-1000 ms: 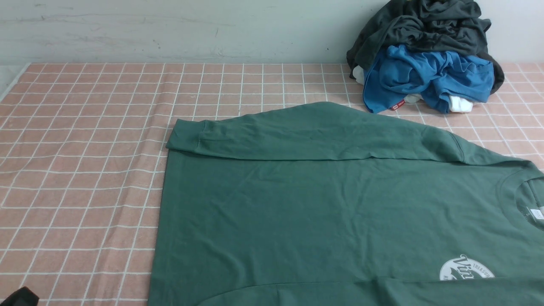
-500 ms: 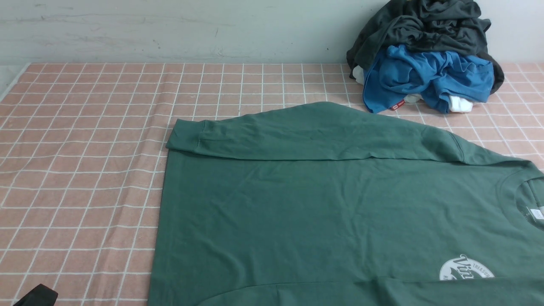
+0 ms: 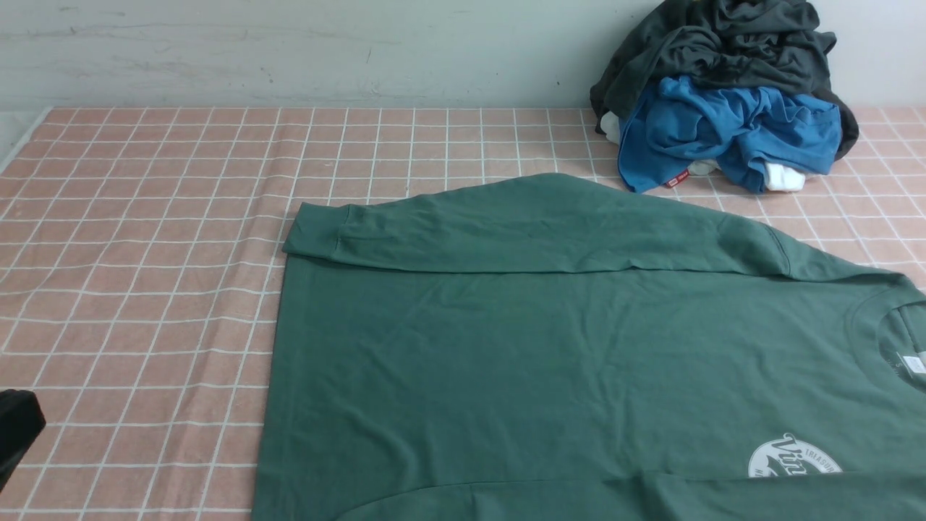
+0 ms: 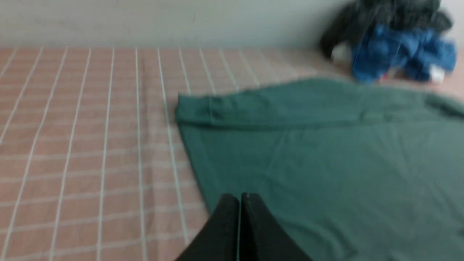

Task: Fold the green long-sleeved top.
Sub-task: Use the left arm to clamp the cuff closest to it

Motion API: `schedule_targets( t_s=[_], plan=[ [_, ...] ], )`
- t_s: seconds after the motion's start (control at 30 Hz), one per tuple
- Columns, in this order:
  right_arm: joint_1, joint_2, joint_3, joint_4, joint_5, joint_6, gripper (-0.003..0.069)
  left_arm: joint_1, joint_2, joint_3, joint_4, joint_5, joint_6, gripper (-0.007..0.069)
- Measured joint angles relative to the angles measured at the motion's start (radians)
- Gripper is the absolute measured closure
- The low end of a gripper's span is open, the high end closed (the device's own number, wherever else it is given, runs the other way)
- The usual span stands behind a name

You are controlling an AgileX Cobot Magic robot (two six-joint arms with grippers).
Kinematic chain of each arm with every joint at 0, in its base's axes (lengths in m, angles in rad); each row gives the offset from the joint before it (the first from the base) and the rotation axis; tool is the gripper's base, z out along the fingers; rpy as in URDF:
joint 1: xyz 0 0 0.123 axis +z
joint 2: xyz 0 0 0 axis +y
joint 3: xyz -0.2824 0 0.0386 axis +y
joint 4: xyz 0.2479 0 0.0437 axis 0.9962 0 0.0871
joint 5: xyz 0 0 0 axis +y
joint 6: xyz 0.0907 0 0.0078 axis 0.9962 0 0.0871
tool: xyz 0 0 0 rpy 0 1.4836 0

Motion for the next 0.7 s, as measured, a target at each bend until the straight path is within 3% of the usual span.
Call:
schedule_targets(
  t_s=[0.17, 0.37, 0.53, 0.7],
  plan=[
    [0.000, 0.212, -0.236, -0.188, 0.085, -0.116, 0.0673, -0.015, 0.288, -0.213, 0.196, 0.263, -0.025, 0.0627],
    [0.034, 0.622, -0.614, -0.429, 0.516, -0.179, 0.0673, -0.218, 0.585, -0.329, 0.289, 0.366, -0.069, 0.0599],
    [0.161, 0.814, -0.766, -0.463, 0.762, -0.183, 0.0673, -0.364, 0.751, -0.329, 0.292, 0.371, -0.069, 0.0522],
    [0.330, 0.920, -0.774, -0.493, 0.949, -0.185, 0.0673, -0.485, 0.961, -0.331, 0.291, 0.366, -0.069, 0.0347]
  ],
)
